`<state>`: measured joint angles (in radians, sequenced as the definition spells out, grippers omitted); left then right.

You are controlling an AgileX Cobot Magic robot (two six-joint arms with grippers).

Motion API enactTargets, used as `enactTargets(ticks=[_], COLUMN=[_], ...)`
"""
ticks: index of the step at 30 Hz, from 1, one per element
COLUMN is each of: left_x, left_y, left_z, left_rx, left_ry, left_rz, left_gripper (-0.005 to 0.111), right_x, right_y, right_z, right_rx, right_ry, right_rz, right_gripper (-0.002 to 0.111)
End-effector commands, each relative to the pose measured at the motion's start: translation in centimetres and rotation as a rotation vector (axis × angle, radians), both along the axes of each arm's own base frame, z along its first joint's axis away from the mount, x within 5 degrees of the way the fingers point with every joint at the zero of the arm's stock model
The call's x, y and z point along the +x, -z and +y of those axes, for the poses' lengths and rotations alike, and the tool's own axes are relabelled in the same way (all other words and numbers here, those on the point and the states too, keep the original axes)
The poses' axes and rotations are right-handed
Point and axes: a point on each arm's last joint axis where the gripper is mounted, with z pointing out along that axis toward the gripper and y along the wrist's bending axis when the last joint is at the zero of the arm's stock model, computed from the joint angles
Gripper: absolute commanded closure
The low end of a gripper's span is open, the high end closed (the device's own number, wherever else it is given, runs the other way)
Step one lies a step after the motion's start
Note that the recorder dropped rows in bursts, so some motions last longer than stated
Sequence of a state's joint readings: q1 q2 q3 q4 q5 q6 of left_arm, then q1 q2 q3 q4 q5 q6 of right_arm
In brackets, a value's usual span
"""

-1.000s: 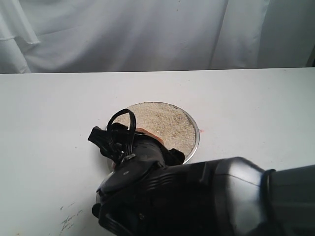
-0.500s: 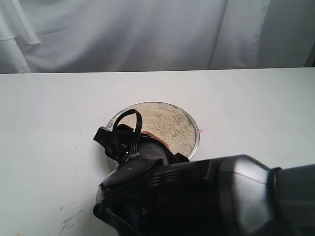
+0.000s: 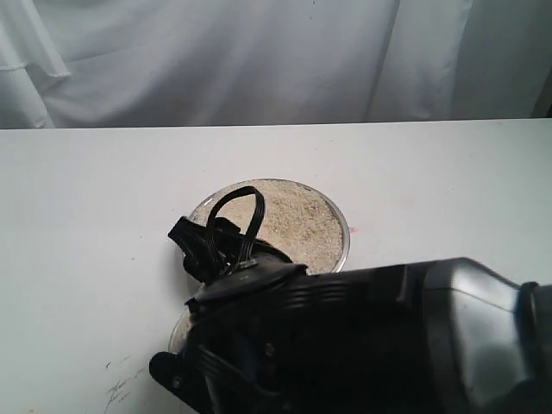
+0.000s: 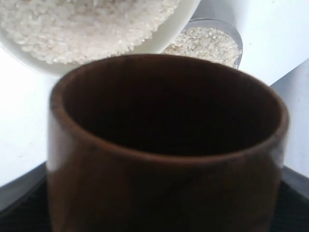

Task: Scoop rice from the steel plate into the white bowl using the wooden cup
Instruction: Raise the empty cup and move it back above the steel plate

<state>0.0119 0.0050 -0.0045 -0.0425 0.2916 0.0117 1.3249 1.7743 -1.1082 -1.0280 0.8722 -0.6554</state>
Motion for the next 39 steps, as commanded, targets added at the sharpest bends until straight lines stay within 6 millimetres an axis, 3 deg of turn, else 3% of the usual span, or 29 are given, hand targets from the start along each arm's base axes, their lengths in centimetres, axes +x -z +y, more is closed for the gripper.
enactTargets(ticks=[1, 8, 14, 25, 28, 33, 36, 39], left_x=[0.0, 0.0, 0.0, 0.0, 0.0, 0.0, 0.0, 0.0], left_y=[0.1, 0.1, 0.1, 0.1, 0.1, 0.1, 0.1, 0.1], left_z=[0.0, 0.0, 0.0, 0.0, 0.0, 0.0, 0.0, 0.0], left_rx=[-0.004, -0.004, -0.004, -0.004, -0.004, -0.004, -0.004, -0.004], left_ry=[0.001, 0.001, 0.001, 0.001, 0.001, 0.001, 0.001, 0.001], left_rz=[-0.007, -0.007, -0.007, -0.007, -0.007, -0.007, -0.007, -0.007], left_gripper=[0.107, 0.107, 0.107, 0.107, 0.107, 0.107, 0.107, 0.107], right_x=[0.8, 1.9, 3.5, 6.4, 8.3, 10.6, 13.9, 16.1], right_y=[-1.5, -3.4, -5.2, -6.2, -6.4, -6.5, -6.3, -5.5], right_z=[-0.7, -2.5, -3.7, -4.6, -5.7, -7.6, -10.7, -11.2], right_rx=[0.113, 0.351, 0.693, 1.057, 1.176, 1.196, 1.058, 0.996], right_ry=[0.086, 0.274, 0.514, 0.726, 0.82, 0.818, 0.69, 0.618], right_rz=[0.022, 0.215, 0.355, 0.555, 0.612, 0.567, 0.375, 0.303], right_gripper=[0.108, 0.108, 0.108, 0.108, 0.108, 0.108, 0.108, 0.108])
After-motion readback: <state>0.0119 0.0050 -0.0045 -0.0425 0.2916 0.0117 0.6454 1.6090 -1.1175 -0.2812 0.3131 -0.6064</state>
